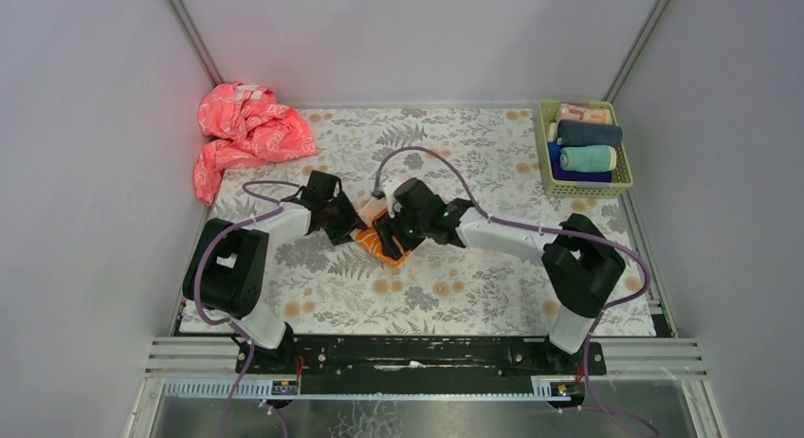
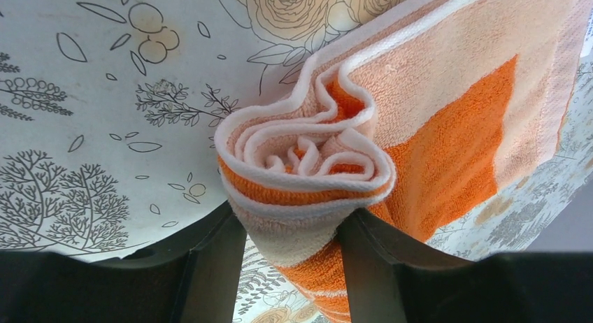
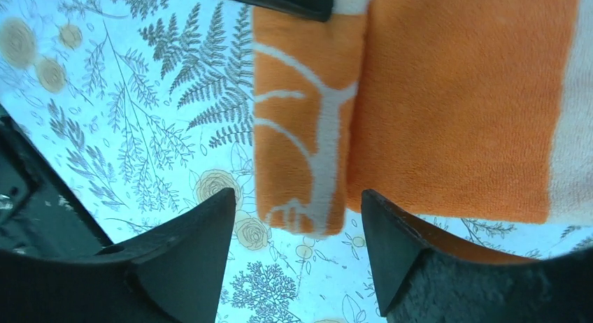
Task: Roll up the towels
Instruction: Roll the towel at the center of the board.
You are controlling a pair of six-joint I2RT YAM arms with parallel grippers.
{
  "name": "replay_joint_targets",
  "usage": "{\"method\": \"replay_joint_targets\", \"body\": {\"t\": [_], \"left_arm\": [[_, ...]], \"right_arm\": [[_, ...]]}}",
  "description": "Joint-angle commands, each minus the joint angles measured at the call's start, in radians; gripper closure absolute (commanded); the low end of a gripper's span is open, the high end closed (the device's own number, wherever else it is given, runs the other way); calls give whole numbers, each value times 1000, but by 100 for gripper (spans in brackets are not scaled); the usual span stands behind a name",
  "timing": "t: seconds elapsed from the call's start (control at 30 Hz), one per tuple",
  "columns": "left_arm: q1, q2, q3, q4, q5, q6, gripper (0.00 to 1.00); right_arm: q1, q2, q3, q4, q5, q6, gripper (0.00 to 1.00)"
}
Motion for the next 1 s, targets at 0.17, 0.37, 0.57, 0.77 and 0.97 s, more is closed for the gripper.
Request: {"method": "replay_joint_targets", "body": {"t": [0.17, 0.37, 0.57, 0.77, 0.97], "left_arm": [[-25, 42, -2, -72, -83, 45, 53], [-28, 41, 2, -73, -80, 44, 52], [-29, 40, 8, -76, -80, 46, 52], [-29, 42, 24, -81, -81, 50, 51], [-29, -21, 34, -99, -108, 44, 44]], "right_arm": [[228, 27, 103, -33, 465, -227, 26], [276, 128, 125, -26, 534, -272, 27], [277, 235, 111, -37, 581, -275, 29], [265, 287, 93, -59, 533, -270, 44], [214, 245, 44, -63, 289, -219, 76]]}}
